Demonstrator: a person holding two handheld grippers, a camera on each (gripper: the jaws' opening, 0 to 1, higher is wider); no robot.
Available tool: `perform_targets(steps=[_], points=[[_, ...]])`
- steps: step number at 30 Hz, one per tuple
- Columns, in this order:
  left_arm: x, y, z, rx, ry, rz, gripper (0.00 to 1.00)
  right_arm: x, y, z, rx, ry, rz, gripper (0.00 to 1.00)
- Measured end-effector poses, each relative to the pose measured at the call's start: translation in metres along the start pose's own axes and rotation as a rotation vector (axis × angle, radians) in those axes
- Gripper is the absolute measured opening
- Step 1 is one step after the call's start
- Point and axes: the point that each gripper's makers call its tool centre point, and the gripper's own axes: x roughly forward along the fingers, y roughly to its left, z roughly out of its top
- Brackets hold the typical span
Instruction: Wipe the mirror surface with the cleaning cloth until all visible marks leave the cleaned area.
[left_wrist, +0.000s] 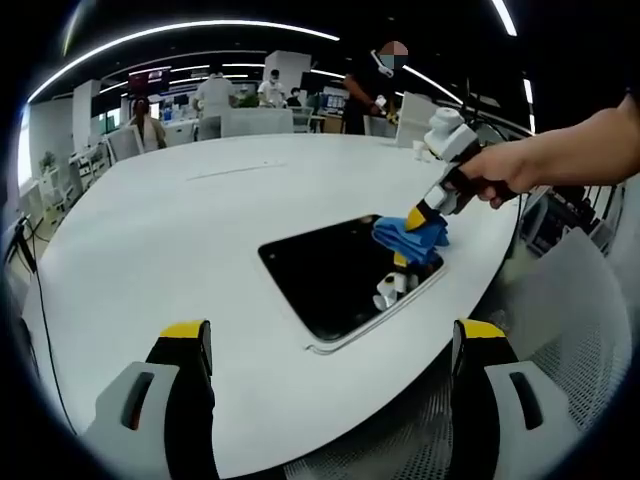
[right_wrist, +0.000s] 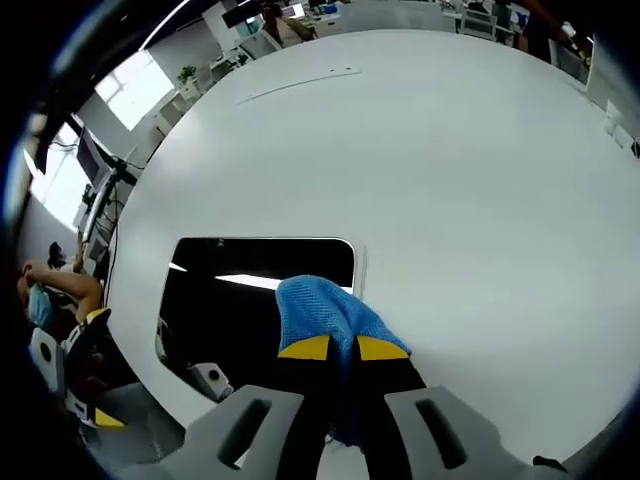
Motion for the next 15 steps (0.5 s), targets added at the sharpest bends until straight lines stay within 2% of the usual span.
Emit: perform_targets(steps=[15], points=[[-0.001,0.001,0.002,-0.015,-0.007,-0.001,0.99,-0.007,0.002,-0.019,0.052,-0.033,0.024,0.03]])
